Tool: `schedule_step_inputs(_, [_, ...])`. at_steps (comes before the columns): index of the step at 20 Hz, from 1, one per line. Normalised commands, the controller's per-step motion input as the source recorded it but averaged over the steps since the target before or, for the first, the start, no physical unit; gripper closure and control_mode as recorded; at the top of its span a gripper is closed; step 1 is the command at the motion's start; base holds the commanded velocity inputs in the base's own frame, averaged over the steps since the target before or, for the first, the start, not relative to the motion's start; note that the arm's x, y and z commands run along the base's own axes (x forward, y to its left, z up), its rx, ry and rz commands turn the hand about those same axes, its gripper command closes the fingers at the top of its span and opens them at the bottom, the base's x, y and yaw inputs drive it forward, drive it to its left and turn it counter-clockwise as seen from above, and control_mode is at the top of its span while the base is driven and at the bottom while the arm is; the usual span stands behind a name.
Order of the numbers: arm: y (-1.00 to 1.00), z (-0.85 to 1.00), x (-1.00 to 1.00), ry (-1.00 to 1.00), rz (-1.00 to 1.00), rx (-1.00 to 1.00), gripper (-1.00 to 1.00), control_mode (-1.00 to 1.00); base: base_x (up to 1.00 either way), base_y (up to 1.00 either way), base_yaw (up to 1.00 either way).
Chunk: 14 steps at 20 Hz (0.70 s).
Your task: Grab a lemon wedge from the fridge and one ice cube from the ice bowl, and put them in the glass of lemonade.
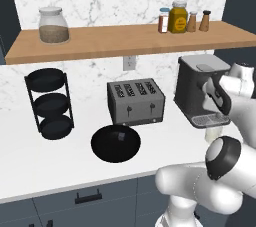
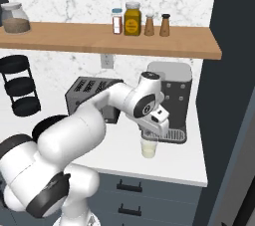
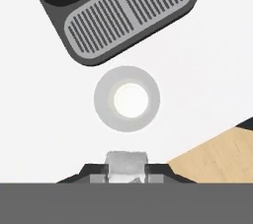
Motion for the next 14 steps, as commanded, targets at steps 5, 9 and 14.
schedule_step_inputs(5, [-0.03, -0.13, 0.14, 0.0, 0.0, 0.0, 1.0, -1.0, 0.0, 0.0, 0.0])
schedule_step_inputs(9, [0.0, -0.13, 0.01, 0.0, 0.0, 0.0, 1.0, -1.0, 0.0, 0.0, 0.0])
schedule_step_inputs(14, [0.0, -0.08, 0.0, 0.0, 0.0, 0.0, 1.0, -1.0, 0.0, 0.0, 0.0])
